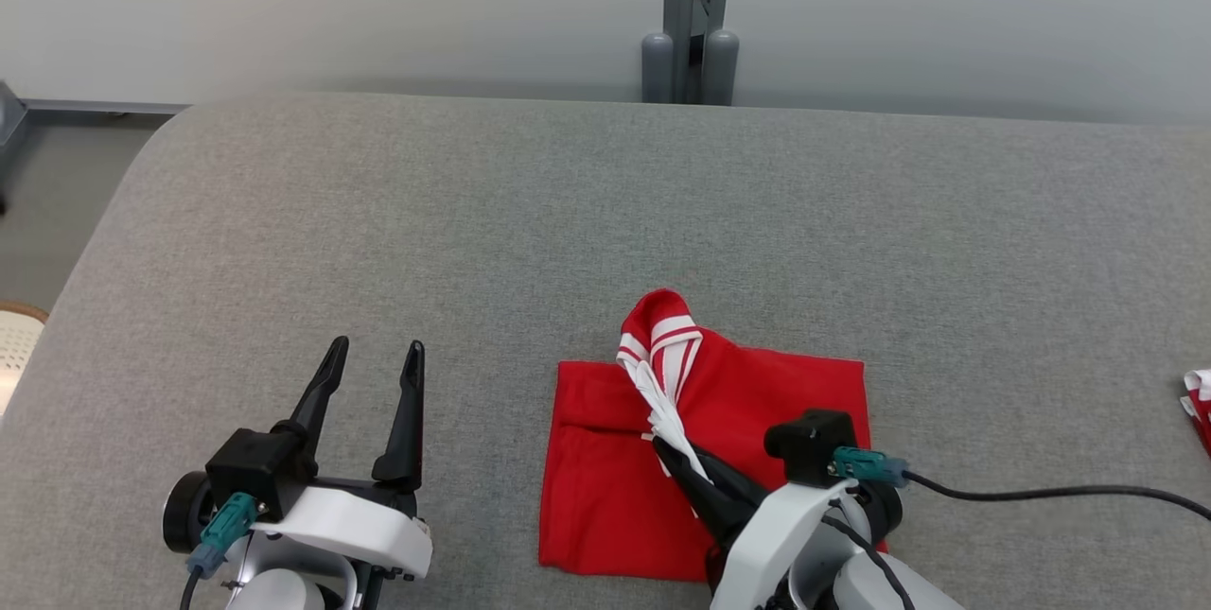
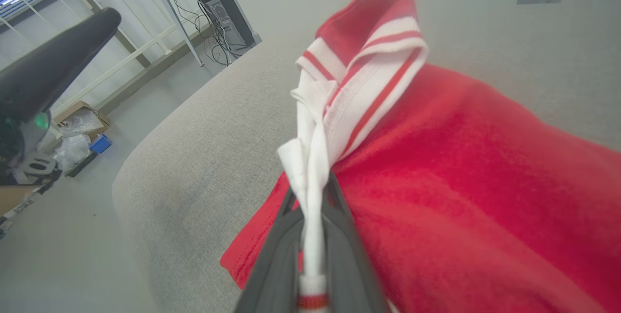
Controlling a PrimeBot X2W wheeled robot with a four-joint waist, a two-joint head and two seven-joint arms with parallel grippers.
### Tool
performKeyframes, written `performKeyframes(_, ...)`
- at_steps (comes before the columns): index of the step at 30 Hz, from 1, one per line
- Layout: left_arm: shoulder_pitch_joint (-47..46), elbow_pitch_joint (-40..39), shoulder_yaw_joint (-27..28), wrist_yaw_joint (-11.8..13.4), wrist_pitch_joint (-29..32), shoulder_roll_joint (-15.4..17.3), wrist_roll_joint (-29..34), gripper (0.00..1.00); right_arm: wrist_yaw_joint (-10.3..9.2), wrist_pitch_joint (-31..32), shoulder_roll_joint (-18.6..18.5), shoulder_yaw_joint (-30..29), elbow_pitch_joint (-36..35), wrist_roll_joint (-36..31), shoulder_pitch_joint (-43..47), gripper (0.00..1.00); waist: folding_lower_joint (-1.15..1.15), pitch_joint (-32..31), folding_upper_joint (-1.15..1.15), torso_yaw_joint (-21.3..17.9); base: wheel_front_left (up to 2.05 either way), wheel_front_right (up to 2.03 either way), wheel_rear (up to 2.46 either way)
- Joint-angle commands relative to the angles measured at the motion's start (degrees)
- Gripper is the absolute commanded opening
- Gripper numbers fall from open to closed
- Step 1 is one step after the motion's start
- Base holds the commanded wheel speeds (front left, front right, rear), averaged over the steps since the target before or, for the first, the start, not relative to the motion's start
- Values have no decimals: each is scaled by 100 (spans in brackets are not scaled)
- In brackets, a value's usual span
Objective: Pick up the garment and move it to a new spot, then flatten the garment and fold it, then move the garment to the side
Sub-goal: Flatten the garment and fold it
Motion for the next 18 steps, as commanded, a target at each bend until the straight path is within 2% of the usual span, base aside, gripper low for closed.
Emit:
performKeyframes(1,-127,19,17,-42,-21,-5,41,100,-2,-82,-26,115,112,136,-134,0,0,15,0,31,0,0,0)
performKeyframes(4,-128,49,21,-54,-21,-30,60,100,-2,-187,-29,432,377,400,-325,0,0,31,0,61,0,0,0)
performKeyframes(5,-139,58,16,-60,-21,-40,73,100,-2,-197,-27,547,476,465,-390,20,0,39,0,72,0,0,0)
performKeyframes(6,-153,66,8,-80,-21,-49,84,100,-2,-230,-26,647,532,576,-451,35,0,43,0,86,0,0,0)
performKeyframes(8,-189,85,-11,-109,-21,-60,108,100,-2,-264,-26,840,667,820,-550,100,0,54,0,113,0,0,0)
performKeyframes(15,-241,139,-21,-174,-21,-119,141,100,-2,-583,-24,1495,584,1833,-866,100,0,83,0,152,0,0,0)
performKeyframes(18,-196,142,30,-156,-21,-119,151,100,-2,-876,-38,1450,518,1976,-1052,100,0,79,0,91,0,0,0)
